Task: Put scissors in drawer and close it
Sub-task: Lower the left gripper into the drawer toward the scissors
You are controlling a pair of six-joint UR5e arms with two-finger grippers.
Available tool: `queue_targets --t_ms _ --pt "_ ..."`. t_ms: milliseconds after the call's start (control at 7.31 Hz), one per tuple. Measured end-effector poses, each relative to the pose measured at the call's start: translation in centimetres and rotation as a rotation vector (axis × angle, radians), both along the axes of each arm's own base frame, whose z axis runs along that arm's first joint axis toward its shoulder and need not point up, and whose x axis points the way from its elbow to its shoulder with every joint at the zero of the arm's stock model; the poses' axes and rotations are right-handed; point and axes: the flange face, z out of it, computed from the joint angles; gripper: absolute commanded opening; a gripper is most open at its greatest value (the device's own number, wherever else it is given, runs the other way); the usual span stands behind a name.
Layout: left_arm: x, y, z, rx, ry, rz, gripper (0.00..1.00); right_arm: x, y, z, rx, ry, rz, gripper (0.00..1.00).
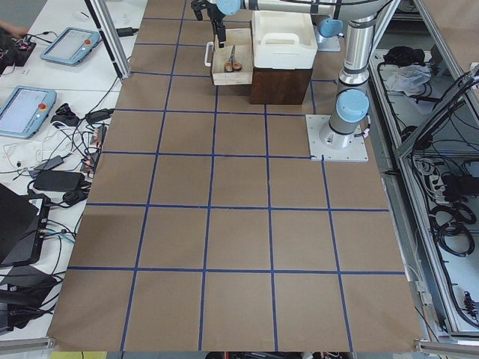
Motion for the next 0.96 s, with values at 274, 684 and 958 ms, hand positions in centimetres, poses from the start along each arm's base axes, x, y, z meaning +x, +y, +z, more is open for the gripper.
queue_targets --t_ms 274,684,958 --pt "-1.9 0.3 -1.1 0.009 0.005 0.076 1.0 -0.1 -0.1 -0.1 0.003 0.003 -0.001 1.0" --pt "-3.9 0.6 -3.5 0.049 -0.009 0.162 1.0 -0.1 1.0 0.4 0.013 0.007 -0.006 1.0" --pt "-4.3 0.7 -4.1 0.057 -0.014 0.17 1.0 -0.1 4.2 1.7 0.016 0.002 -0.007 1.0"
